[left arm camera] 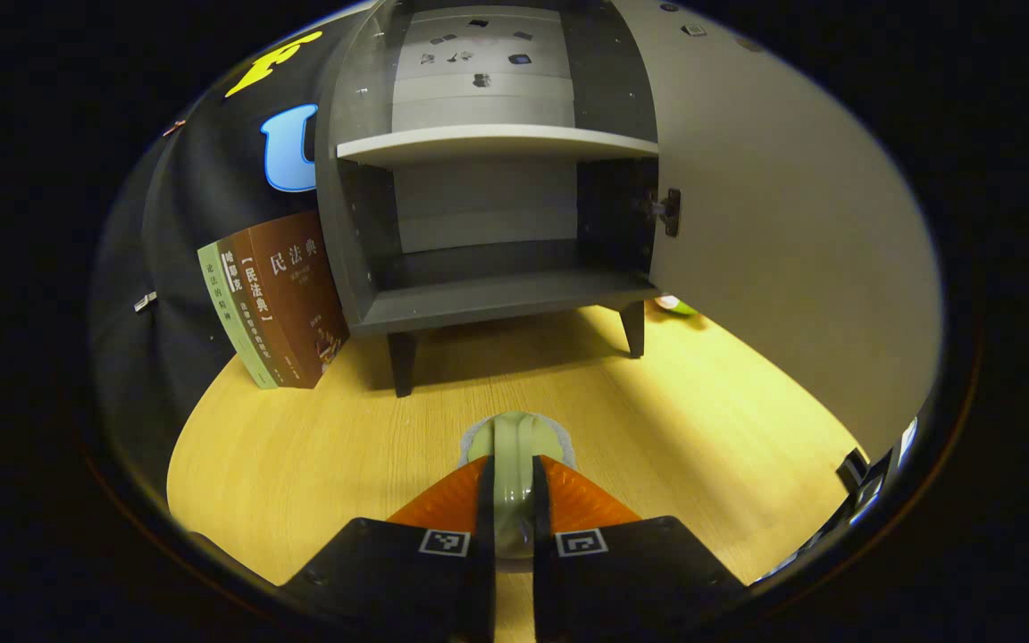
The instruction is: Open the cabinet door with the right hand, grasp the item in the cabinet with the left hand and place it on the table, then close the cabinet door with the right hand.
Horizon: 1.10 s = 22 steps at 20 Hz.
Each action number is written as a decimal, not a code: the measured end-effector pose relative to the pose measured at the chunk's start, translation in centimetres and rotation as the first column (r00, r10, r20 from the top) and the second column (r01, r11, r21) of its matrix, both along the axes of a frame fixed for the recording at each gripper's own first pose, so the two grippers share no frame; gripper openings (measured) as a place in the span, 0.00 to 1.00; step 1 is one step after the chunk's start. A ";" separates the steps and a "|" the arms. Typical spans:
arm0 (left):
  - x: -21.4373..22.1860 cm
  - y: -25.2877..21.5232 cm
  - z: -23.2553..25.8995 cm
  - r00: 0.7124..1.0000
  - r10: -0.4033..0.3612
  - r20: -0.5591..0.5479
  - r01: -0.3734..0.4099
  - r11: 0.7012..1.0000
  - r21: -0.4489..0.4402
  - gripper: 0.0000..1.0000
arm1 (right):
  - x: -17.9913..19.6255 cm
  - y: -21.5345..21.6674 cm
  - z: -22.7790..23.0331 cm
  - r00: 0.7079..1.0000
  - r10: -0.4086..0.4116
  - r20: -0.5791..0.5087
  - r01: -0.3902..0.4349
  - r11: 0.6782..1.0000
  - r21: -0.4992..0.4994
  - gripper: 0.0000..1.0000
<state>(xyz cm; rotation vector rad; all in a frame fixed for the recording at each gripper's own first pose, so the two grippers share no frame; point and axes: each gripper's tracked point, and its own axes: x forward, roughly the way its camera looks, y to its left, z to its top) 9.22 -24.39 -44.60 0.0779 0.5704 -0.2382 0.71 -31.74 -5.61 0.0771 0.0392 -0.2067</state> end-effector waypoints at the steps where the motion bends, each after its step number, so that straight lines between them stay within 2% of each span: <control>1: -0.2 -0.2 -0.8 1.000 -0.006 -0.006 0.006 1.000 0.005 0.20 | 0.0 -0.2 0.0 1.000 -0.002 -0.001 0.002 1.000 -0.004 0.98; 4: -0.8 -0.4 -2.5 1.000 -0.002 -0.018 0.002 1.000 0.025 0.20 | 0.1 -0.3 -0.2 1.000 0.004 -0.003 -0.004 1.000 -0.025 0.98; 9: -1.7 -1.1 -4.6 0.999 0.010 -0.032 -0.009 1.000 0.011 0.20 | 0.4 -0.2 -0.5 1.000 0.017 -0.017 -0.018 0.999 -0.040 0.98; 14: -2.7 -2.0 -6.1 0.997 -0.002 -0.075 0.001 1.000 -0.013 0.29 | 0.6 0.1 -0.8 0.999 0.028 -0.032 -0.029 0.999 -0.042 0.98; 18: -3.3 -1.8 -5.7 0.996 -0.002 -0.085 0.001 1.000 -0.016 0.65 | 0.6 0.5 -0.5 0.999 0.032 -0.027 -0.033 0.998 -0.044 0.98; 20: -3.4 -1.5 -4.9 0.997 -0.010 -0.076 0.009 1.000 -0.015 0.98 | 0.4 0.8 -0.2 0.999 0.032 -0.020 -0.033 0.998 -0.044 0.98; 22: -3.5 -1.5 -3.4 0.999 -0.023 -0.048 0.021 0.999 -0.041 0.97 | 0.2 0.8 0.1 0.999 0.029 -0.016 -0.030 0.998 -0.050 0.98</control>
